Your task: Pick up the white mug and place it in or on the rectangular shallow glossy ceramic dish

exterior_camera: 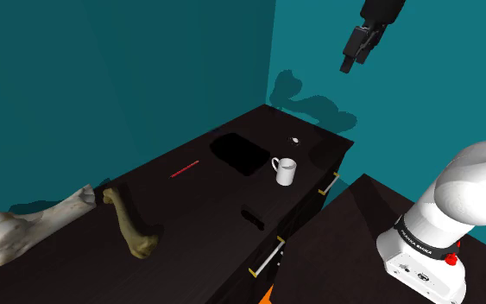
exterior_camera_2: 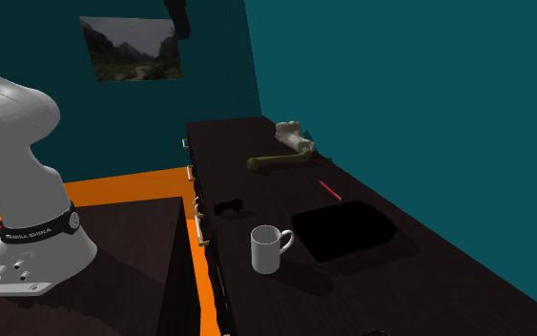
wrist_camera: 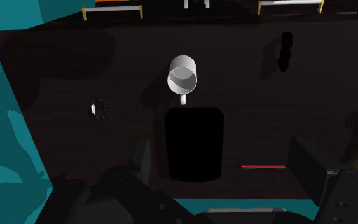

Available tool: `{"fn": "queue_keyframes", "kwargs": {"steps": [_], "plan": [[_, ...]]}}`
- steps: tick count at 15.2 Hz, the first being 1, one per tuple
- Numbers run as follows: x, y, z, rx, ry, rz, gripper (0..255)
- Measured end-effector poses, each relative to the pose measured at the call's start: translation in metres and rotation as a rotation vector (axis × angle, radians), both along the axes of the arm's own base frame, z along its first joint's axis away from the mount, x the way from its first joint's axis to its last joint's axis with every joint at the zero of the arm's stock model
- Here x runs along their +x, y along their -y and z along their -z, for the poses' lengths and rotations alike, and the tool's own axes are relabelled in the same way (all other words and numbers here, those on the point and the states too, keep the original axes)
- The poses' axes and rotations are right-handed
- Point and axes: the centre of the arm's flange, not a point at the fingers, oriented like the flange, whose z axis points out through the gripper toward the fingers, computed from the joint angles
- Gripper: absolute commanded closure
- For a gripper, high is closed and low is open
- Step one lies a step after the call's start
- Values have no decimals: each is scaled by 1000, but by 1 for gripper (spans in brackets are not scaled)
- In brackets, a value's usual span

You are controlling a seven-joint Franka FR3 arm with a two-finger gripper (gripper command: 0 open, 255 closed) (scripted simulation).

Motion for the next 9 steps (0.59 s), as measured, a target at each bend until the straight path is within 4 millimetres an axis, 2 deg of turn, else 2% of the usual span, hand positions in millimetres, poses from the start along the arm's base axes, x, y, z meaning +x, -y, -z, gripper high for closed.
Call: {"fn": "queue_keyframes", "kwargs": {"steps": [2,9], "plan": [[3,0,6,0,-2,-2,0],[36,3,84,3,-27,-35,0]]}}
